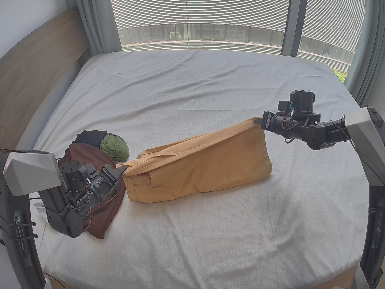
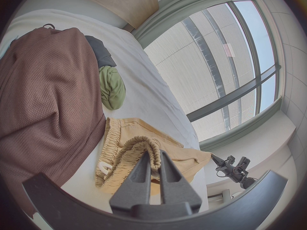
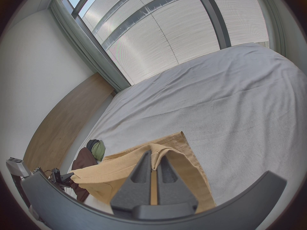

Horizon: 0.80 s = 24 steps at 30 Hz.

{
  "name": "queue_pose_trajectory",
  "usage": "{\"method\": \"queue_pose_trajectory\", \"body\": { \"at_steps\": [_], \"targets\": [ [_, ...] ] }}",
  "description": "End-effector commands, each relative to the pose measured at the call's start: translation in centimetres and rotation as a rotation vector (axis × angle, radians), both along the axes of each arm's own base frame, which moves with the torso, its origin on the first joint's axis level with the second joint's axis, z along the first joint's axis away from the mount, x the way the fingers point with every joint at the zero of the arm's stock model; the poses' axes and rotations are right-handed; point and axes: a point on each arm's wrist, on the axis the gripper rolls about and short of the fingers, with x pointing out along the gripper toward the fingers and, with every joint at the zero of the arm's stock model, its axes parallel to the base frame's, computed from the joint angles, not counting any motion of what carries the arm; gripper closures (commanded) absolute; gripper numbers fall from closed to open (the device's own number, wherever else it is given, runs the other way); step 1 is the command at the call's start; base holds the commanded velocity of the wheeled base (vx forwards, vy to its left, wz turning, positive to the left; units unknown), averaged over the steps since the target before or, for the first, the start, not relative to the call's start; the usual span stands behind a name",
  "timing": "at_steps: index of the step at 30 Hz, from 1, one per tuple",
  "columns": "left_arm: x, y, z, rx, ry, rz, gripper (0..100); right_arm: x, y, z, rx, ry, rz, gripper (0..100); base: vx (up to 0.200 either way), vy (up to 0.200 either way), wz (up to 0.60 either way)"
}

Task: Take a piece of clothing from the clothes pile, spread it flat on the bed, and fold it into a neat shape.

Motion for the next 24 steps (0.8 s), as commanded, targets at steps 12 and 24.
{"method": "queue_pose_trajectory", "body": {
  "at_steps": [12,24],
  "targets": [
    [1.1,0.5,-0.9,-0.001,0.0,0.024,100,1.7,1.0,-3.4,0.001,0.001,0.009,100,0.0,0.0,0.0],
    [1.4,0.6,-1.4,-0.002,0.008,0.019,100,2.3,1.1,-4.0,-0.002,-0.028,-0.017,100,0.0,0.0,0.0]
  ]
}}
